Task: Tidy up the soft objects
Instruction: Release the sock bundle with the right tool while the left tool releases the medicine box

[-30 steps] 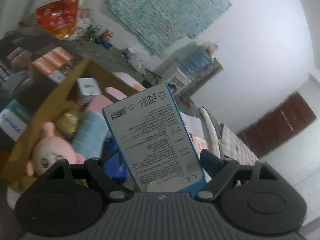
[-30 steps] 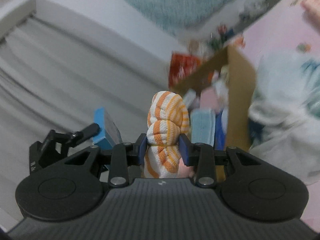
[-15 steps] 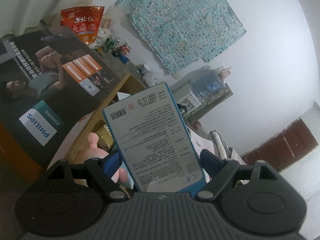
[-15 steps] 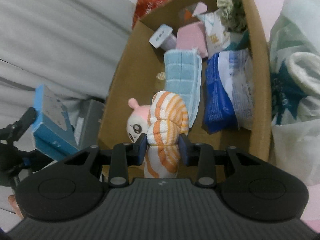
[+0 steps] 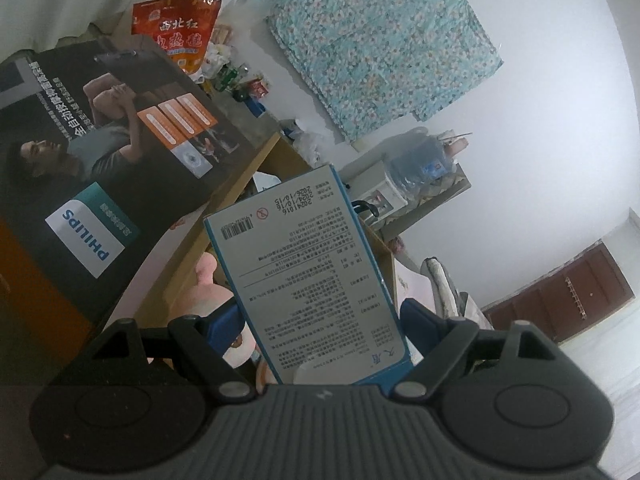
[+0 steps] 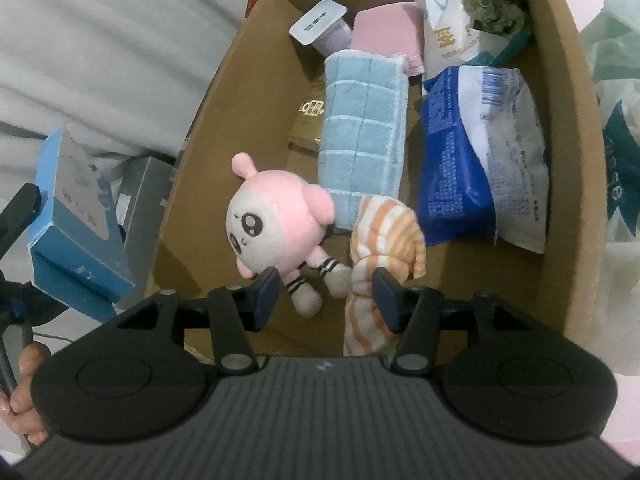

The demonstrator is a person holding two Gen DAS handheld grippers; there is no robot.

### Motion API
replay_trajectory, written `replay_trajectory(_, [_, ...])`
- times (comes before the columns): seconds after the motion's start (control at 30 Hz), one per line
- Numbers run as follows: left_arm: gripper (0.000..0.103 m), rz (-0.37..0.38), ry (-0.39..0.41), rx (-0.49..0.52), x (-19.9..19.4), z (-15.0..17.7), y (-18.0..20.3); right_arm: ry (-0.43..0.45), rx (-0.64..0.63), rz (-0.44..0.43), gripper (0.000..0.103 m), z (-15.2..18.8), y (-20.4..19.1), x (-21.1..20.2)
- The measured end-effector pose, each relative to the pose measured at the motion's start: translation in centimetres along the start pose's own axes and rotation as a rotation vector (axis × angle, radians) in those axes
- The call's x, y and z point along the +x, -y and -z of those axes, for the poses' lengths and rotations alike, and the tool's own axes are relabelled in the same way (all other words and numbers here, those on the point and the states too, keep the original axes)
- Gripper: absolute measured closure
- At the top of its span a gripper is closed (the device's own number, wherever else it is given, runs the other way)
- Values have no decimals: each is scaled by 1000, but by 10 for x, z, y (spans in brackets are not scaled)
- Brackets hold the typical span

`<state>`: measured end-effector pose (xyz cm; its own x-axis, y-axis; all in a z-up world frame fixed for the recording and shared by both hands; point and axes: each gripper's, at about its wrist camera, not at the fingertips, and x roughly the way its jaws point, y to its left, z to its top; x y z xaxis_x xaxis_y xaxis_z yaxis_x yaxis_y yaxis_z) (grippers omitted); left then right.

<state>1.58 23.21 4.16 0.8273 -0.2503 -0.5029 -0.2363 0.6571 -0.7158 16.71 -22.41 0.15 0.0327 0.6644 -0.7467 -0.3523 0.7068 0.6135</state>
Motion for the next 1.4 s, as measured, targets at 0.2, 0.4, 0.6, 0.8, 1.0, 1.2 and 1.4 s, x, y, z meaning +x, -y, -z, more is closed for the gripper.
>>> replay_trajectory(0.2, [18,-1,-19,24,0,7,10,97,-13,-77,52,5,-2,-32])
replay_trajectory(0.4, [18,11,-139,94,23,21,33,311,-5,-105,47,28,14,-107])
replay_trajectory(0.6, [18,76,-316,147,70,40,60,485,45,-81,43,59,52,-161])
replay_trajectory(0.8, [9,101,-480,109,123,58,62,545,133,-79,41,80,92,-176])
replay_trajectory(1.0, [9,28,-494,18,136,66,44,558,173,-81,40,85,113,-178])
replay_trajectory(1.2, [9,29,-428,44,117,58,50,566,141,-92,40,81,106,-175])
replay_trajectory(1.4, [7,0,-344,146,84,55,67,564,114,-95,28,81,92,-170])
